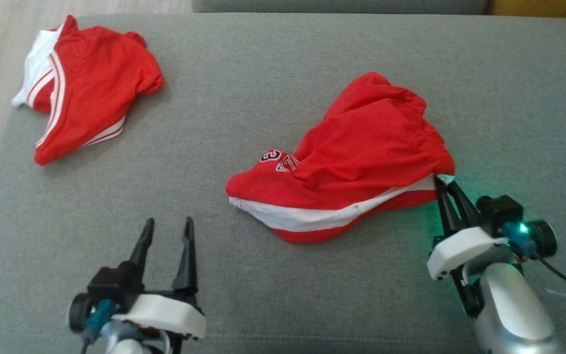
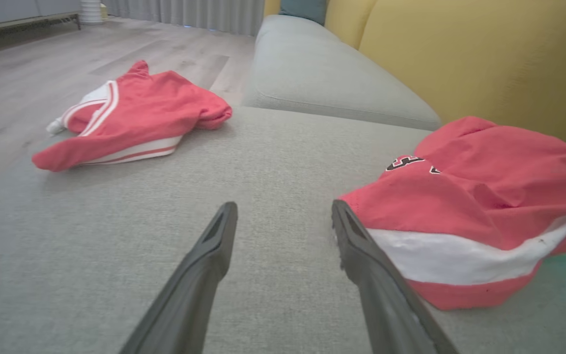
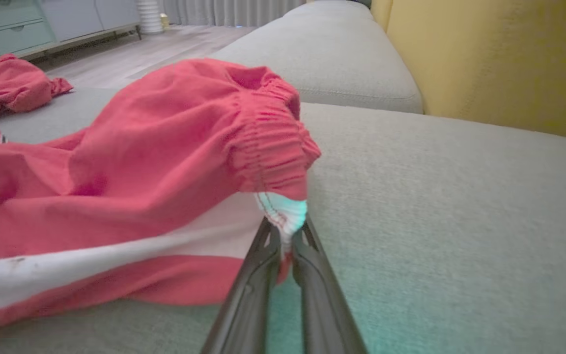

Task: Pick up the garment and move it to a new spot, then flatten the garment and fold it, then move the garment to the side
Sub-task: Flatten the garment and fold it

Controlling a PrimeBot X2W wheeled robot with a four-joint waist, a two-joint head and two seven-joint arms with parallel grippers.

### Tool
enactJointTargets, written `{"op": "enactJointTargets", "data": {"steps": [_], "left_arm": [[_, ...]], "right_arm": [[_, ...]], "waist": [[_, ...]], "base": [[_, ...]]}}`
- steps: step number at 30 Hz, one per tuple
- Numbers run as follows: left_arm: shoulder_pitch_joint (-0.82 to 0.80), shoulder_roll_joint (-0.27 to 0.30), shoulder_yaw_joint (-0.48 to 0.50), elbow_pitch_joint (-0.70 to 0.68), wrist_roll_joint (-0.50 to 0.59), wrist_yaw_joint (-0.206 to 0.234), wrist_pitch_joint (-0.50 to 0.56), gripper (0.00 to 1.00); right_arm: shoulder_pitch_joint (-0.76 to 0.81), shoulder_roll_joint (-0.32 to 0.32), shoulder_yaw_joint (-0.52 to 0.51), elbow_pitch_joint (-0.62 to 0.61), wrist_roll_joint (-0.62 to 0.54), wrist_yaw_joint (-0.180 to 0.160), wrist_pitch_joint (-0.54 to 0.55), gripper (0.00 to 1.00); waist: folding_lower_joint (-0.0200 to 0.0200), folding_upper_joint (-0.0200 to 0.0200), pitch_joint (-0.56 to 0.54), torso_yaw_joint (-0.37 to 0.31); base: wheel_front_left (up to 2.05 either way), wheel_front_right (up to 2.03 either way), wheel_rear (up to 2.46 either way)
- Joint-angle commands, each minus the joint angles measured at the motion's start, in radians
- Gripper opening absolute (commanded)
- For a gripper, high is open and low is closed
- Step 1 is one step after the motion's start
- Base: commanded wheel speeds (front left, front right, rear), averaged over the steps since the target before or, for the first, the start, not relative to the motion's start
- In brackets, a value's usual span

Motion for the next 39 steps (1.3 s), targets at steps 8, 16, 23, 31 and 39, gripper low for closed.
{"op": "enactJointTargets", "data": {"steps": [8,16,23,31,39], "left_arm": [[-0.134,-0.003,-0.085,0.141,0.025,-0.099,-0.012,1.0],[-0.24,-0.003,-0.136,0.358,-0.007,-0.121,-0.012,1.0],[-0.282,-0.003,-0.158,0.414,-0.099,-0.147,-0.012,1.0],[-0.297,-0.003,-0.177,0.424,-0.138,-0.174,-0.012,1.0],[-0.301,-0.003,-0.192,0.424,-0.15,-0.183,-0.012,1.0]], "right_arm": [[0.032,-0.002,-0.002,-0.099,0.041,-0.001,0.026,0.0],[0.023,-0.001,0.025,-0.113,0.053,-0.001,0.034,0.0],[0.017,-0.001,0.037,-0.101,0.057,-0.001,0.027,0.0],[0.012,-0.001,0.045,-0.086,0.059,-0.001,0.02,0.0],[0.009,-0.001,0.047,-0.076,0.057,-0.001,0.012,0.0]], "waist": [[0.0,0.0,0.022,-0.063],[0.0,0.0,0.036,-0.099],[0.0,0.0,0.039,-0.11],[0.0,0.0,0.037,-0.117],[0.0,0.0,0.035,-0.124]], "base": [[0.0,0.0,0.0],[0.0,0.0,0.0],[0.0,0.0,0.0],[0.0,0.0,0.0],[0.0,0.0,0.0]]}}
